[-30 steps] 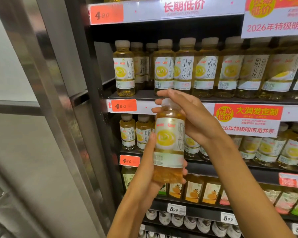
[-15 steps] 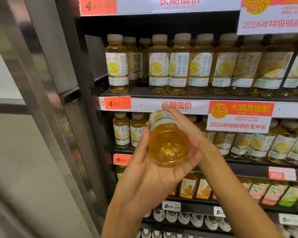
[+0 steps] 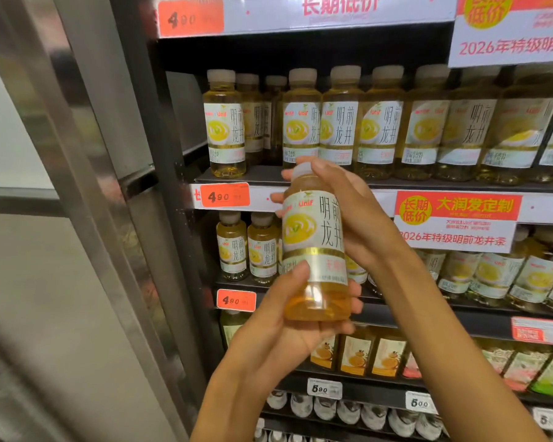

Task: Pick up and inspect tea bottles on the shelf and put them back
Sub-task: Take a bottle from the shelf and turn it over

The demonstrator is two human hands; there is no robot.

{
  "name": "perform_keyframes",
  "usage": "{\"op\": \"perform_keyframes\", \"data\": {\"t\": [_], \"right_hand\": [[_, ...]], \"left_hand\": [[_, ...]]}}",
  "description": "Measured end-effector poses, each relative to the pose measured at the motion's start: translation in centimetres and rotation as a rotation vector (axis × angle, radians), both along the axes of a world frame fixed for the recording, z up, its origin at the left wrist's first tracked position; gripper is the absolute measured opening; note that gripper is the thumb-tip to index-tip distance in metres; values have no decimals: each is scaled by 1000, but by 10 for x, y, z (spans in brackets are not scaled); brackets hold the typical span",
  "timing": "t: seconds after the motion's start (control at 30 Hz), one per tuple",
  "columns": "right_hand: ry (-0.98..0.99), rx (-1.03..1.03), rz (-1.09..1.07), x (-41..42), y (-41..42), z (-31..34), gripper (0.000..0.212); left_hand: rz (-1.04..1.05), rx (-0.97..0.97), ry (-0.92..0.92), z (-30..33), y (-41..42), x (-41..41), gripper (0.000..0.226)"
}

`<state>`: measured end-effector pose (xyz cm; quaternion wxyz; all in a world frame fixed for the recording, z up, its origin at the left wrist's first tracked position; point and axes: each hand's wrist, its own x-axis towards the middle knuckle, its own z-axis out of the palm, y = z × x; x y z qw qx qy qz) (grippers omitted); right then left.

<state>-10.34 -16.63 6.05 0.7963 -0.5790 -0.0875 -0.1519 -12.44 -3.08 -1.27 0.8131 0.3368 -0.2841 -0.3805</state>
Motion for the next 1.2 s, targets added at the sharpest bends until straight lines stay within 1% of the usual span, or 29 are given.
{"op": "perform_keyframes", "data": {"t": [0.03, 0.07, 0.13, 0.2, 0.27, 0.37, 0.47, 0.57, 0.67, 0.73, 0.87, 0.93, 1.03, 1.13, 1.2], "right_hand": [[-34, -27, 8, 0, -1, -1, 29], [-44, -60, 5, -2, -2, -3, 34], [-7, -140, -1, -7, -5, -4, 43], [4, -214, 35, -15, -6, -2, 42], [-48, -269, 16, -21, -5, 0, 37], [-173, -342, -49, -30, -1, 2, 34], [-256, -336, -74, -33, -1, -1, 35], [-306, -275, -36, -33, -2, -5, 43], [-367, -286, 61, -37, -8, -7, 49], [-403, -296, 122, -41, -12, -8, 49], [-431, -401, 123, -46, -17, -7, 49], [-425, -414, 117, -45, -16, -4, 49], [-378, -337, 94, -40, -13, 1, 49], [-325, -266, 28, -34, -14, 7, 49], [-282, -229, 34, -30, -15, 10, 50]], "left_hand": [[34, 19, -27, -4, 0, 3, 67], [65, 80, -80, -3, 0, 5, 72], [172, 187, -227, -2, 3, 8, 75], [277, 293, -384, -2, 6, 14, 67], [342, 376, -526, -1, 5, 19, 57], [455, 396, -613, -6, -1, 26, 51], [591, 403, -722, -11, -6, 30, 54], [674, 409, -825, -8, -12, 34, 60], [724, 402, -911, -3, -15, 41, 65], [772, 367, -942, 1, -13, 46, 68], [846, 350, -979, 6, -8, 50, 70], [784, 340, -970, 7, -5, 50, 72], [600, 336, -913, 3, -3, 48, 64], [469, 297, -776, -2, -4, 43, 65], [419, 256, -685, -4, -5, 40, 66]]}}
